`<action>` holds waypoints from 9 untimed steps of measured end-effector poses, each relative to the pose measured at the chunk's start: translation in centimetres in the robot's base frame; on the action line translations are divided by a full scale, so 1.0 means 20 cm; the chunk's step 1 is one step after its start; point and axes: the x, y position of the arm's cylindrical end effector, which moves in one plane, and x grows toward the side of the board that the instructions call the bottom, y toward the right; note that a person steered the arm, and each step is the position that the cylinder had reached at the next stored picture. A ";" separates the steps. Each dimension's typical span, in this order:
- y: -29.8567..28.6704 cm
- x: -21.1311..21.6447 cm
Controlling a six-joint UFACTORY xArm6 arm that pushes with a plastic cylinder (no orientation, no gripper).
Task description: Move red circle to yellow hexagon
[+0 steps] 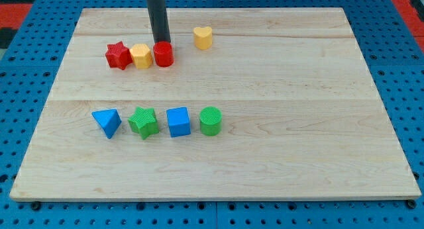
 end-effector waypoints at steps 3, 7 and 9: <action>0.00 0.02; 0.19 0.03; 0.19 0.15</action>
